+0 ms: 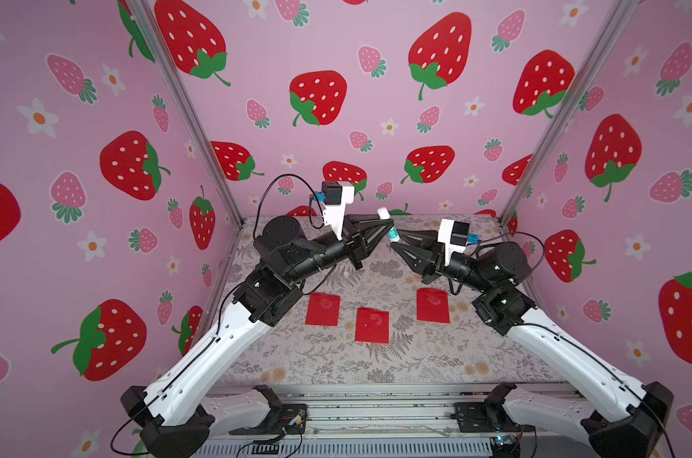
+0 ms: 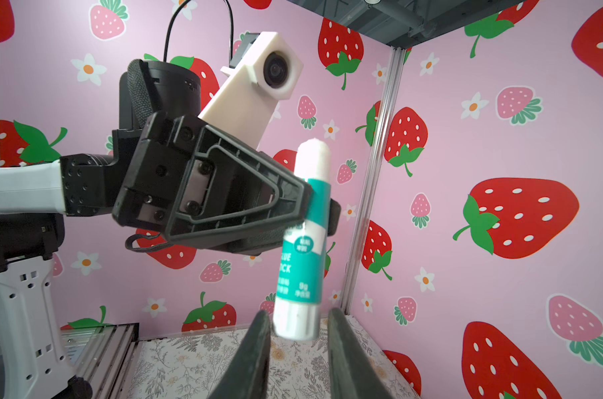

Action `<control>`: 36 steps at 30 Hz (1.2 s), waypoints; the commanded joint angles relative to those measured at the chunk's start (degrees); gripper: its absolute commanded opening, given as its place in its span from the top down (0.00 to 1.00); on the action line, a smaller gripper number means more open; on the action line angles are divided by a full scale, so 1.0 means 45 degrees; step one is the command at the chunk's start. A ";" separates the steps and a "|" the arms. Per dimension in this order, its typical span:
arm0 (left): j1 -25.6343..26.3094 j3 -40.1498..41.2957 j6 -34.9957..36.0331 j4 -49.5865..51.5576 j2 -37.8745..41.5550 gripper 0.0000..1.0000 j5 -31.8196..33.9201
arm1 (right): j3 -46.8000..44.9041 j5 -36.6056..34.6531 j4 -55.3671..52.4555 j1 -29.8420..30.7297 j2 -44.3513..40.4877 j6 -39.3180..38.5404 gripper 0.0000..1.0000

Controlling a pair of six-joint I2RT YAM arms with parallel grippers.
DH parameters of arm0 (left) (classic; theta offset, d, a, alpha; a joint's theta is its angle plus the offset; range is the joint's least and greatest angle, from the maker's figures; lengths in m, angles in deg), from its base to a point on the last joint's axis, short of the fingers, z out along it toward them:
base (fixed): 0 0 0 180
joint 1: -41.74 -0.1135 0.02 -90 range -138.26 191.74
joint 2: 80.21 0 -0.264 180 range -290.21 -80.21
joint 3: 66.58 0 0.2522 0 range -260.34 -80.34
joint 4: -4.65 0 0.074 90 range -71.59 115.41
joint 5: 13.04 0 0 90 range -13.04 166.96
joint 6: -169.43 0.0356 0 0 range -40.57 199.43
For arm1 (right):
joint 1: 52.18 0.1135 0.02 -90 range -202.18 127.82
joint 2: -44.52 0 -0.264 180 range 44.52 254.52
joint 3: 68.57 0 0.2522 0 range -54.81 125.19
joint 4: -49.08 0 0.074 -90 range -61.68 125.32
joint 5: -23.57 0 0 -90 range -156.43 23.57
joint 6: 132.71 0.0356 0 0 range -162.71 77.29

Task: Seal the envelope with a glue stick
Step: Unscrew the glue stick.

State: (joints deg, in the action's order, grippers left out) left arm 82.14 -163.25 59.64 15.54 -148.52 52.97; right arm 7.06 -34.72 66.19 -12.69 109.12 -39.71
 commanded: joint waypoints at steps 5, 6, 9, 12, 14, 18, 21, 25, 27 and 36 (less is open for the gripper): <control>0.0024 -0.0009 -0.0102 -0.0422 -0.0053 1.00 -0.0098 | 0.0448 0.0005 0.0676 0.0034 0.0136 0.0406 0.75; 0.0026 -0.0010 -0.0098 -0.0420 -0.0072 1.00 -0.0108 | 0.0464 0.0015 0.0669 0.0035 0.0148 0.0416 0.76; 0.0038 -0.0050 -0.0063 -0.0392 -0.0121 1.00 -0.0193 | 0.0490 0.0044 0.0549 0.0035 0.0107 0.0426 0.81; 0.0021 -0.0247 0.0274 -0.0271 -0.0315 1.00 -0.0923 | 0.0384 0.0311 0.0426 0.0035 -0.0041 0.0590 0.87; -0.0008 -0.0520 0.0440 -0.0077 -0.0532 1.00 -0.1832 | 0.0357 0.0932 0.0191 0.0035 -0.0166 0.0791 0.90; -0.0008 -0.0942 0.1034 -0.0118 -0.0843 1.00 -0.5001 | 0.0678 0.3436 -0.0647 0.0038 -0.0394 0.1654 0.94; 0.0001 -0.1732 0.1317 0.0283 -0.1258 1.00 -0.8193 | 0.0645 0.5890 -0.0398 0.0053 -0.0560 0.2612 0.94; 0.0020 -0.2304 0.1630 0.0952 -0.1591 1.00 -1.0737 | 0.0348 0.7223 -0.0181 0.0104 -0.0914 0.3370 1.00; 0.0018 -0.2418 0.1729 0.1049 -0.1674 1.00 -1.1671 | 0.0256 0.7735 -0.0219 0.0117 -0.1032 0.3394 1.00; -0.0007 -0.2556 0.2544 0.1780 -0.1530 1.00 -1.2184 | 0.0100 0.7677 -0.0797 0.0191 -0.1425 0.2970 1.00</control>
State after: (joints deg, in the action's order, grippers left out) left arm 82.05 -172.85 69.34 20.70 -155.91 1.30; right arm 7.62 -1.17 62.04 -12.02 104.40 -25.57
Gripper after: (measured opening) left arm 0.189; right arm 0.193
